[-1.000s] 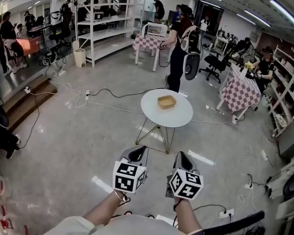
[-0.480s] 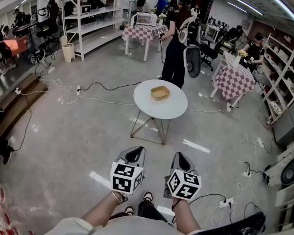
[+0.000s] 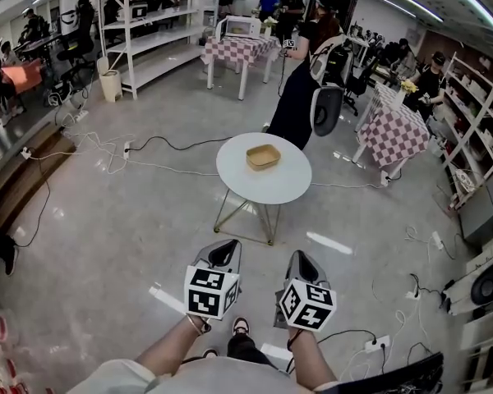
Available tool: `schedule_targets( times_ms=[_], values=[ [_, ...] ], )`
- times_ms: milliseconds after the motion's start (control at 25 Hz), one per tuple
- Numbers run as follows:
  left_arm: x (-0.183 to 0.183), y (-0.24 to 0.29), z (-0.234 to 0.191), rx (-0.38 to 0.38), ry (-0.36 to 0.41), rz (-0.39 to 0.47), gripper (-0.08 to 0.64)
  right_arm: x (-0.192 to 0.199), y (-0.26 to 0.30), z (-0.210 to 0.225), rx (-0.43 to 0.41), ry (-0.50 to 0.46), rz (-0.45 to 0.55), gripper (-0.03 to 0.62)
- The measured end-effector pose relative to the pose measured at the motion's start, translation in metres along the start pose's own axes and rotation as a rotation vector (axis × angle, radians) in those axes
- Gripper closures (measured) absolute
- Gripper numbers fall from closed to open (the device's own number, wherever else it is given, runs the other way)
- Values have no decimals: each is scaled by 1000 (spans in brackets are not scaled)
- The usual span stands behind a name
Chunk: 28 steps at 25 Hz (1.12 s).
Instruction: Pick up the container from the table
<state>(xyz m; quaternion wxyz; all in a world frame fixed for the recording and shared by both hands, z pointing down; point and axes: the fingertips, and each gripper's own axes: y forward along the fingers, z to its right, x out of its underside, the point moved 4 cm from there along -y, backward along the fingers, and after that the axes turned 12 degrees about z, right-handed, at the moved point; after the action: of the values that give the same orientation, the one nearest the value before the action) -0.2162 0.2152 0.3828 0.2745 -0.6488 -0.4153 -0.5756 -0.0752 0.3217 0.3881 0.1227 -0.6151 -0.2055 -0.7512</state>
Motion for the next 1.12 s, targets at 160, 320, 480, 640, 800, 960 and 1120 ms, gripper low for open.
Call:
schedule_targets(
  times_ms=[160,320,480,640,800,960,1120],
  values=[
    [-3,30,-2,-10,1,6,545,-7,29,13,-10,-19,1,568],
    [-10,56,-7,-23,5,17,544,-15,57,22,-25,-19,10,568],
    [-16,75,-14,-40,8,18,545,-20,80,26,-37,-11,5,568],
    [-17,93,-19,-54,5,11,543,-23,99,33,-47,-5,-3,568],
    [-17,113,-22,-71,0,7,545,-23,118,43,-58,-1,-15,568],
    [-19,128,-31,-82,-2,9,545,-25,138,46,-63,0,-17,568],
    [-24,144,-40,-96,0,13,544,-30,158,49,-71,-1,-12,568]
  ],
)
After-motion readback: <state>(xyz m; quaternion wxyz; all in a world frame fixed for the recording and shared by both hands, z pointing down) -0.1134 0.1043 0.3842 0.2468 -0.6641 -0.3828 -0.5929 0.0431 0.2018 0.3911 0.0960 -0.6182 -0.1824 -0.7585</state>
